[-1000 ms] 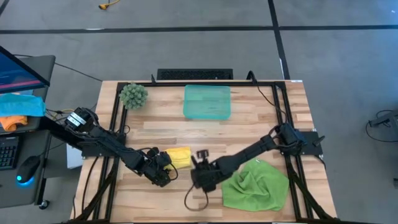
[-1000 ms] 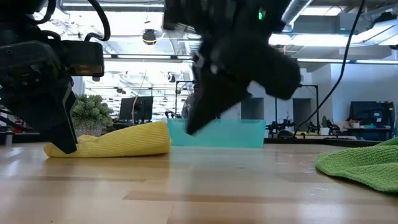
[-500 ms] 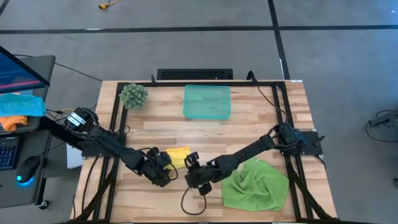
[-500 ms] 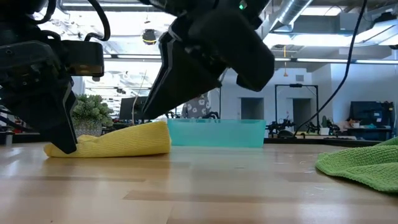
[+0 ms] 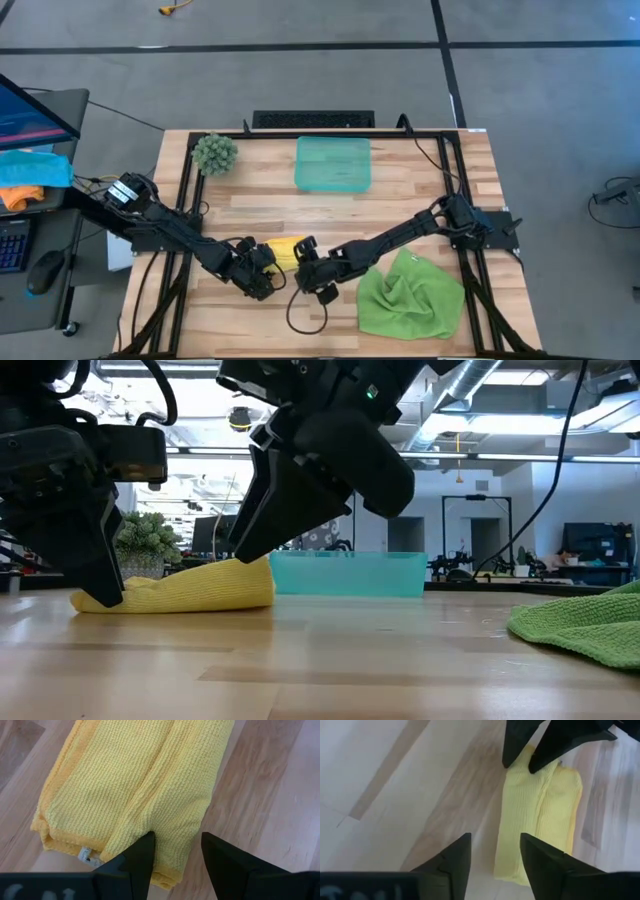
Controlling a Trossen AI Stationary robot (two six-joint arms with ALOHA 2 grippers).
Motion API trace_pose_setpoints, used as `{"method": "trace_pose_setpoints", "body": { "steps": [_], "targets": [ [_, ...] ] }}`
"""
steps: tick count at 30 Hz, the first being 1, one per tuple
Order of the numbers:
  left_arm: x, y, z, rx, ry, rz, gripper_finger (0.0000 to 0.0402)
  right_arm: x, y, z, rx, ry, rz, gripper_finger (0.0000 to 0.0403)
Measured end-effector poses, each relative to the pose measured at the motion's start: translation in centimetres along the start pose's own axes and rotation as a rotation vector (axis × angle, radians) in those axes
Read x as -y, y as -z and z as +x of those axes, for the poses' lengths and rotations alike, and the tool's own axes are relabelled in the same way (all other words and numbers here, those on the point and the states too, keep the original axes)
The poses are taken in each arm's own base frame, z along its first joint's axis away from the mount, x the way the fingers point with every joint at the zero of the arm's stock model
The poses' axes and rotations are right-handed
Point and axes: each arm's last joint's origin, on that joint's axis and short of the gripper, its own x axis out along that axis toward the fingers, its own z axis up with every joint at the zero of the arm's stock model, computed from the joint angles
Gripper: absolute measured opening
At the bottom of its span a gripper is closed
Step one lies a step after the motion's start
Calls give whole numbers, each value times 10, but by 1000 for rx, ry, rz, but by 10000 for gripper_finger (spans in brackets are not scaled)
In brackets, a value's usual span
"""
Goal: Roll microfiber towels into tight, uniform cylinder then place into a basket
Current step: Roll the yellow microfiber cloth
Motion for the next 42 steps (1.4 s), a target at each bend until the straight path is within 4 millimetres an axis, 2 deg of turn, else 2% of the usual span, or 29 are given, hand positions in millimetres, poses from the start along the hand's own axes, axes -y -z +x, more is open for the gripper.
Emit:
{"method": "trace_pose_setpoints", "body": {
  "steps": [13,21,29,38,42],
  "targets": [
    [0,0,0,0,0,0,162,0,-1,1,13,-11,13,180],
    [0,0,0,-2,-2,2,162,-3,16,33,-73,9,22,185],
    [0,0,0,-3,-4,3,162,4,20,33,-98,27,87,180],
    [-1,1,0,-5,-7,4,162,10,6,21,-101,36,82,173],
    [-1,1,0,-6,-6,4,162,15,6,20,-105,56,74,168]
  ]
}}
